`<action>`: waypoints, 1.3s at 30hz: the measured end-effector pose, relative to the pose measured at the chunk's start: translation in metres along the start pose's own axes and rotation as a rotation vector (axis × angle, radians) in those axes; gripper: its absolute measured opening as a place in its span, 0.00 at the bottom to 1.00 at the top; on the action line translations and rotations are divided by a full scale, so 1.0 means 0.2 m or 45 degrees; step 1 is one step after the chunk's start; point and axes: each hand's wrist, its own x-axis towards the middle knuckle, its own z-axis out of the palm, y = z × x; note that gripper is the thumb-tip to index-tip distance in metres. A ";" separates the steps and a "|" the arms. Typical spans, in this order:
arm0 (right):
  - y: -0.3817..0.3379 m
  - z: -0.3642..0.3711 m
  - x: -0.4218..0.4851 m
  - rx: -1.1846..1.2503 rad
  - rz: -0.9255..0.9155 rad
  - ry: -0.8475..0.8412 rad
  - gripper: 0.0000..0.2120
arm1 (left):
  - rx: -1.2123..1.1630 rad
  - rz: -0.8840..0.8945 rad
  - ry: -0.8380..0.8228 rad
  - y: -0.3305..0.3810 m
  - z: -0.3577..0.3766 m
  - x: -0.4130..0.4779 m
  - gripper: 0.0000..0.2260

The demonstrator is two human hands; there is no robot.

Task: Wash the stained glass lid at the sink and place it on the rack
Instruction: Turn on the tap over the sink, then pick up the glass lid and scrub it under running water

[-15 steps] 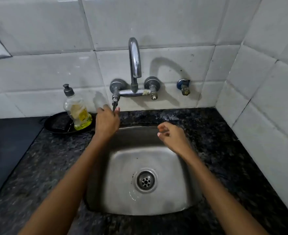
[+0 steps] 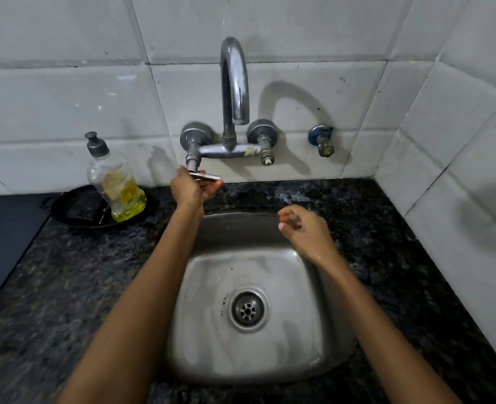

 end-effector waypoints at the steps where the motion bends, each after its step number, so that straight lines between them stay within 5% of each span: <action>1: 0.00 -0.01 0.00 -0.010 0.008 0.005 0.10 | -0.040 -0.032 -0.035 0.00 -0.01 -0.01 0.19; 7: 0.00 -0.02 -0.08 -0.002 0.014 0.023 0.10 | 0.425 -0.209 -0.282 -0.03 -0.19 -0.09 0.24; 12: -0.01 0.06 -0.23 0.076 0.030 -0.068 0.07 | 0.789 -0.267 -0.255 -0.25 -0.40 -0.25 0.09; 20: -0.11 0.39 -0.38 0.169 -0.032 -0.443 0.07 | 0.893 -0.123 -0.210 -0.34 -0.76 -0.47 0.08; 34: -0.85 1.20 -0.92 0.183 -0.339 -0.749 0.04 | 1.268 0.369 0.289 0.23 -1.87 -0.96 0.07; 39: -1.08 1.56 -1.24 0.216 -0.402 -0.901 0.05 | 1.287 0.387 0.541 0.39 -2.44 -1.14 0.08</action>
